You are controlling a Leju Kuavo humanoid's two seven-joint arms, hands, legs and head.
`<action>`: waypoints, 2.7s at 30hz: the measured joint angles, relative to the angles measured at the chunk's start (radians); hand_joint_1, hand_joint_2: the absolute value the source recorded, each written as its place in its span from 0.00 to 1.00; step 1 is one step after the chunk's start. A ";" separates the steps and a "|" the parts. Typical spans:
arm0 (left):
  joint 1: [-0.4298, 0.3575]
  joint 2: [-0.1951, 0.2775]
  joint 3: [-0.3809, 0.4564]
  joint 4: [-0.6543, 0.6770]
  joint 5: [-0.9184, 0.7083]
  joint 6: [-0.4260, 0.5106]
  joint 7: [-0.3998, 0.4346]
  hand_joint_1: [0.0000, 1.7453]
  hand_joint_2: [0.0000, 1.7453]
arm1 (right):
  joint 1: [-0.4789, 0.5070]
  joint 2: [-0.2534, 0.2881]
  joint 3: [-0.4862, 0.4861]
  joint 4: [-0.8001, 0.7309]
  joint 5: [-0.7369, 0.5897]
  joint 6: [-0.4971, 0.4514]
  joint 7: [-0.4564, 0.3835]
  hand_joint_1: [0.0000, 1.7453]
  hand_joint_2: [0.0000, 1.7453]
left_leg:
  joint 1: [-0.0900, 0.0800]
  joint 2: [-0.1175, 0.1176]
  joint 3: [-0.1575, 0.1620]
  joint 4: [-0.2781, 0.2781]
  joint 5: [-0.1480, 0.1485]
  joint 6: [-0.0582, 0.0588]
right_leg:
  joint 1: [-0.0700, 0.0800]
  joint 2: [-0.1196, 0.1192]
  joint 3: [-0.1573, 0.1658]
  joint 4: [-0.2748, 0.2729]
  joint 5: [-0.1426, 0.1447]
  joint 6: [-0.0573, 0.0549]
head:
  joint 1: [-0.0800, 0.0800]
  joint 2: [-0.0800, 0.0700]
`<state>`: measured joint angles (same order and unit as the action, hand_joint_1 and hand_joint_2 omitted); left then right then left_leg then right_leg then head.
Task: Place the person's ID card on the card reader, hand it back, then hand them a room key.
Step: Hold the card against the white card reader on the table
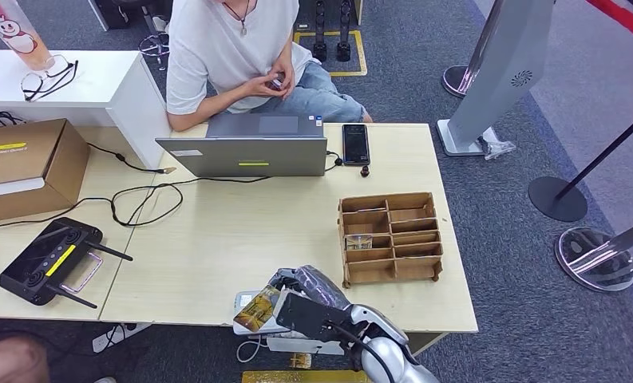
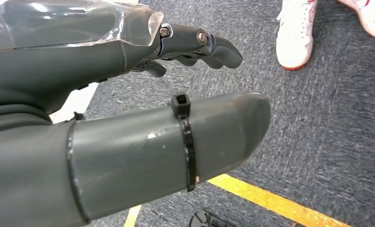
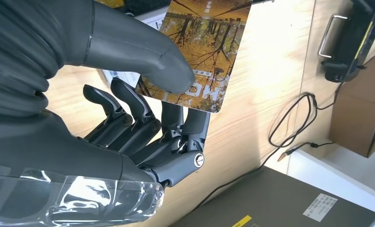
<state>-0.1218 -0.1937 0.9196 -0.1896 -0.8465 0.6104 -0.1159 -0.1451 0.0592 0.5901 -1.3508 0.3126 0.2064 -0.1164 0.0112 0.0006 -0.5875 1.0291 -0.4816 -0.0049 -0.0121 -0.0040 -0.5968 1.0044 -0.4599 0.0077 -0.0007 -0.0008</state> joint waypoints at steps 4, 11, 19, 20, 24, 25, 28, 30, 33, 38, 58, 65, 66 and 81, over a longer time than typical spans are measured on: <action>-0.002 0.001 0.004 0.000 -0.008 0.000 -0.013 0.00 0.00 | 0.000 0.000 0.000 0.001 0.030 0.000 0.014 1.00 1.00 | 0.000 0.000 0.000 0.000 0.000 0.000 | 0.000 0.000 0.000 0.000 0.000 0.000 | 0.000 0.000; -0.001 0.008 0.004 0.000 -0.024 -0.001 -0.019 0.00 0.00 | -0.004 0.001 0.000 0.020 0.088 0.000 0.052 1.00 1.00 | 0.000 0.000 0.000 0.000 0.000 0.000 | 0.000 0.000 0.000 0.000 0.000 0.000 | 0.000 0.000; -0.001 0.013 0.004 0.000 -0.047 -0.009 -0.002 0.00 0.00 | -0.015 0.001 0.000 0.053 0.120 -0.006 0.066 1.00 1.00 | 0.000 0.000 0.000 0.000 0.000 0.000 | 0.000 0.000 0.000 0.000 0.000 0.000 | 0.000 0.000; -0.001 0.014 0.003 0.000 -0.050 -0.011 -0.001 0.00 0.00 | -0.019 0.001 0.000 0.058 0.124 -0.008 0.068 1.00 1.00 | 0.000 0.000 0.000 0.000 0.000 0.000 | 0.000 0.000 0.000 0.000 0.000 0.000 | 0.000 0.000; -0.001 0.016 0.003 0.000 -0.062 -0.014 0.007 0.00 0.00 | -0.039 0.002 0.002 0.084 0.150 -0.020 0.080 1.00 1.00 | 0.000 0.000 0.000 0.000 0.000 0.000 | 0.000 0.000 0.000 0.000 0.000 0.000 | 0.000 0.000; -0.001 0.017 0.003 0.000 -0.064 -0.014 0.009 0.00 0.00 | -0.044 0.003 0.002 0.091 0.157 -0.025 0.084 1.00 1.00 | 0.000 0.000 0.000 0.000 0.000 0.000 | 0.000 0.000 0.000 0.000 0.000 0.000 | 0.000 0.000; -0.002 0.019 0.002 0.000 -0.069 -0.013 0.014 0.00 0.00 | -0.059 0.006 0.004 0.113 0.170 -0.032 0.098 1.00 1.00 | 0.000 0.000 0.000 0.000 0.000 0.000 | 0.000 0.000 0.000 0.000 0.000 0.000 | 0.000 0.000; -0.002 0.019 0.002 0.000 -0.071 -0.013 0.017 0.00 0.00 | -0.068 0.008 0.006 0.128 0.178 -0.037 0.107 1.00 1.00 | 0.000 0.000 0.000 0.000 0.000 0.000 | 0.000 0.000 0.000 0.000 0.000 0.000 | 0.000 0.000; -0.002 0.019 0.001 0.000 -0.074 -0.013 0.024 0.00 0.00 | -0.081 0.013 0.010 0.153 0.189 -0.046 0.120 1.00 1.00 | 0.000 0.000 0.000 0.000 0.000 0.000 | 0.000 0.000 0.000 0.000 0.000 0.000 | 0.000 0.000; -0.003 0.020 -0.005 0.000 -0.082 -0.013 0.040 0.00 0.00 | -0.113 0.030 0.021 0.202 0.204 -0.049 0.129 1.00 1.00 | 0.000 0.000 0.000 0.000 0.000 0.000 | 0.000 0.000 0.000 0.000 0.000 0.000 | 0.000 0.000; -0.004 0.021 -0.015 0.000 -0.084 -0.013 0.049 0.00 0.00 | -0.165 0.066 0.043 0.289 0.224 -0.047 0.150 1.00 1.00 | 0.000 0.000 0.000 0.000 0.000 0.000 | 0.000 0.000 0.000 0.000 0.000 0.000 | 0.000 0.000; -0.005 0.021 -0.015 0.000 -0.083 -0.013 0.049 0.00 0.00 | -0.189 0.080 0.063 0.330 0.251 -0.048 0.165 1.00 1.00 | 0.000 0.000 0.000 0.000 0.000 0.000 | 0.000 0.000 0.000 0.000 0.000 0.000 | 0.000 0.000; -0.005 0.021 -0.015 0.000 -0.082 -0.013 0.049 0.00 0.00 | -0.193 0.083 0.067 0.338 0.255 -0.049 0.167 1.00 1.00 | 0.000 0.000 0.000 0.000 0.000 0.000 | 0.000 0.000 0.000 0.000 0.000 0.000 | 0.000 0.000; -0.005 0.022 -0.015 0.000 -0.077 -0.013 0.043 0.00 0.00 | -0.229 0.111 0.091 0.411 0.275 -0.085 0.168 1.00 1.00 | 0.000 0.000 0.000 0.000 0.000 0.000 | 0.000 0.000 0.000 0.000 0.000 0.000 | 0.000 0.000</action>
<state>-0.1272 -0.1713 0.9049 -0.1896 -0.9235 0.5974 -0.0731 -0.3746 0.1700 0.6816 -0.9400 0.5873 0.1211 0.0521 0.0113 0.0006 -0.5876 1.0291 -0.4815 -0.0050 -0.0120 -0.0040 -0.5968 1.0044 -0.4598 0.0077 -0.0008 -0.0008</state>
